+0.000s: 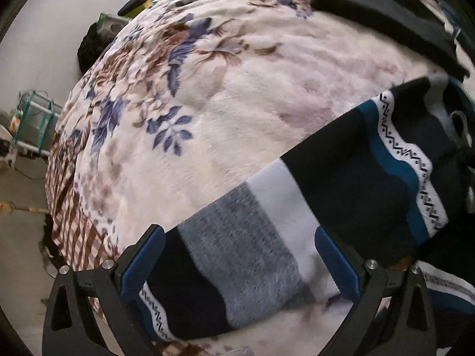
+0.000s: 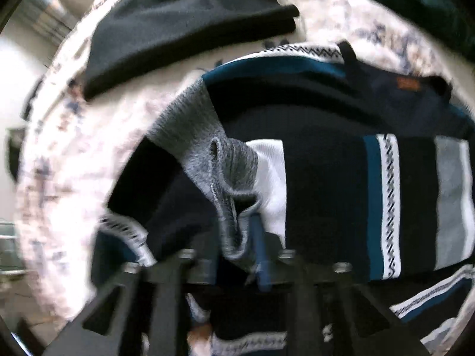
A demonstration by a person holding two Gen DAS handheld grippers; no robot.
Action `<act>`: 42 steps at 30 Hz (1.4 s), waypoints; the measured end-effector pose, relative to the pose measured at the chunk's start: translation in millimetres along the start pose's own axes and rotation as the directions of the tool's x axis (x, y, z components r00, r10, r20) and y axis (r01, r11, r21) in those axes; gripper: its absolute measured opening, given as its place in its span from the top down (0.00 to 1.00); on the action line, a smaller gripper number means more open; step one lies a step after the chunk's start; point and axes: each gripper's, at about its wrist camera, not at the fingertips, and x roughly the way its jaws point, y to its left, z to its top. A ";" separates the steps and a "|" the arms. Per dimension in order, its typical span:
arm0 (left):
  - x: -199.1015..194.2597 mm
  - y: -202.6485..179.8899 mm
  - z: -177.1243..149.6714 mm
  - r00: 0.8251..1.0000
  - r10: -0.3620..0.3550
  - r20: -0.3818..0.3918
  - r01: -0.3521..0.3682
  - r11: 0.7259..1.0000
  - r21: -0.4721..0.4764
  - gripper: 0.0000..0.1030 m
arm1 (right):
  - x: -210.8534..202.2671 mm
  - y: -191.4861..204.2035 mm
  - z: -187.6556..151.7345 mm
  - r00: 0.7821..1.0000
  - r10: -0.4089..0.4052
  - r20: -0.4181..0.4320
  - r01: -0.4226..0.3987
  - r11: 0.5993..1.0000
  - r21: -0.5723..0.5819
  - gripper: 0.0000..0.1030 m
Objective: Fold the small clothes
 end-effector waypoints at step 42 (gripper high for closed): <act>47.1 192.8 -123.1 0.900 -0.395 0.182 0.334 0.361 -0.871 0.95 | -80.9 -138.6 -61.8 0.887 -0.461 -0.011 0.455 0.871 0.184 0.07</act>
